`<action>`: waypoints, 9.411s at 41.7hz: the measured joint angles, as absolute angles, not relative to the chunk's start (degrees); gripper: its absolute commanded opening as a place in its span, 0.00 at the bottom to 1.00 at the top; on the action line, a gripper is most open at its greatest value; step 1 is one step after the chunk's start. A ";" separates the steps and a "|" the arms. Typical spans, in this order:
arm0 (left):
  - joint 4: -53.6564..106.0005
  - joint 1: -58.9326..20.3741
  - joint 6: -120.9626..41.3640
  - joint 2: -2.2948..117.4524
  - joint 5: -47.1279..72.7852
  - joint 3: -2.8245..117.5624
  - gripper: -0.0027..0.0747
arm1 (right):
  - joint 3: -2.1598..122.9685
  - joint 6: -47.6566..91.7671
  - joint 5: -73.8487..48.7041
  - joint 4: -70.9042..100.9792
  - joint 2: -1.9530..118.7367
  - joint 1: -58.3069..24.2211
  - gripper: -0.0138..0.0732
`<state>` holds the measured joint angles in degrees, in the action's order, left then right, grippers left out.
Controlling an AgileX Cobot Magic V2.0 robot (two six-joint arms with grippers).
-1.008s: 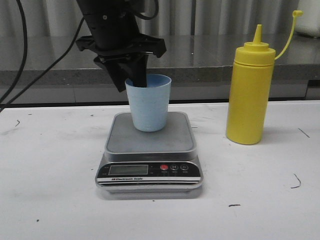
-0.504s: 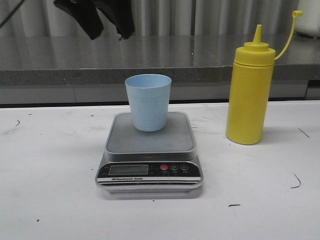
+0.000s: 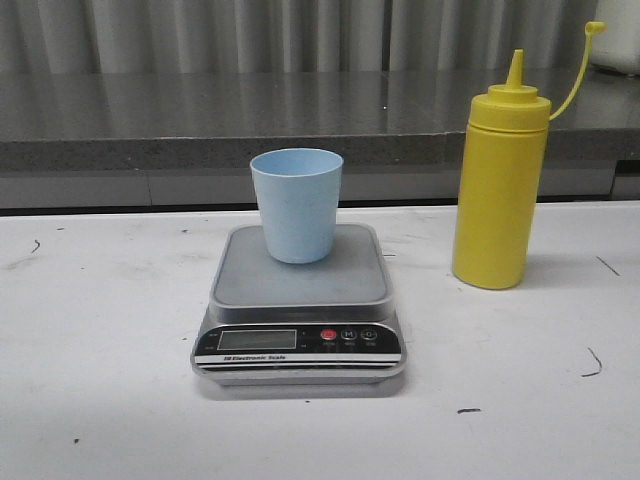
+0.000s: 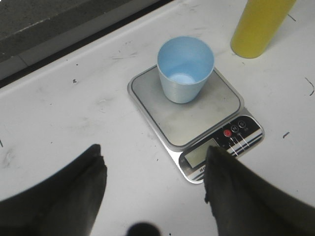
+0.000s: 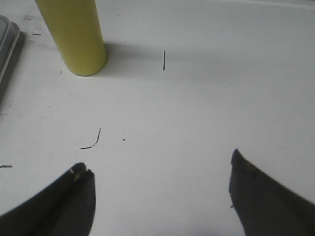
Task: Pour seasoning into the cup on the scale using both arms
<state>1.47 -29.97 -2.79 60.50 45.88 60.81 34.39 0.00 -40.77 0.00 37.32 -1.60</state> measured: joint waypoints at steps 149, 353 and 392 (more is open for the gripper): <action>1.04 -29.88 0.65 33.18 46.21 46.87 0.59 | 44.40 16.75 17.79 6.87 93.90 -16.22 0.58; 1.04 -29.88 0.65 33.18 46.21 46.87 0.59 | 35.90 -3.20 58.84 -21.39 109.34 -1.70 0.91; 1.04 -29.88 0.65 33.18 46.21 46.87 0.59 | 33.91 -48.83 2.02 -46.96 79.01 -7.85 0.91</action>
